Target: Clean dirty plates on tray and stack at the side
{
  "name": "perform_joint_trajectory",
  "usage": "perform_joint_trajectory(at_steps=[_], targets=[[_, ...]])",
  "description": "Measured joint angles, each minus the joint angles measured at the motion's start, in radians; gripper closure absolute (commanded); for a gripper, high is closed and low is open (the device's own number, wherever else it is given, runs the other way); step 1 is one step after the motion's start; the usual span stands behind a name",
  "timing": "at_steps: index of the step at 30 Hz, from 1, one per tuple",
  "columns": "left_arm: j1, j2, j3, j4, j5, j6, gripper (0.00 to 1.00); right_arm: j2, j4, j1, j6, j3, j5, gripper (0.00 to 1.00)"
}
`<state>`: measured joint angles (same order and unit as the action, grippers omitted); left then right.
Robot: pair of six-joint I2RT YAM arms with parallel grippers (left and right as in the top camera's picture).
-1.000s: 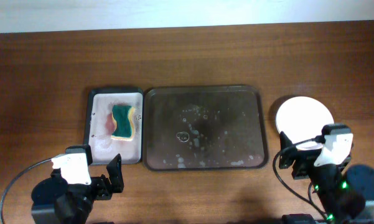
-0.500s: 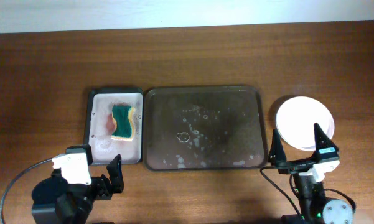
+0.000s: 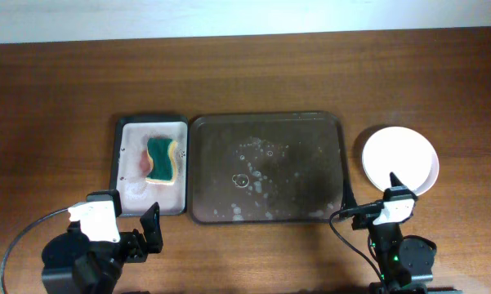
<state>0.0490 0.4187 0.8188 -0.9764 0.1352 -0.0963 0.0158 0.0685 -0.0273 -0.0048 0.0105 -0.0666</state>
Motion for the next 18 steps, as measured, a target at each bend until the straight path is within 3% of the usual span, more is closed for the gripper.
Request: perform_joint_trajectory(at_steps=[18], targets=[[0.0,0.0,0.0,0.0,0.0,0.0,0.01,-0.002,0.0,0.0,-0.007,0.0,0.0,0.01]])
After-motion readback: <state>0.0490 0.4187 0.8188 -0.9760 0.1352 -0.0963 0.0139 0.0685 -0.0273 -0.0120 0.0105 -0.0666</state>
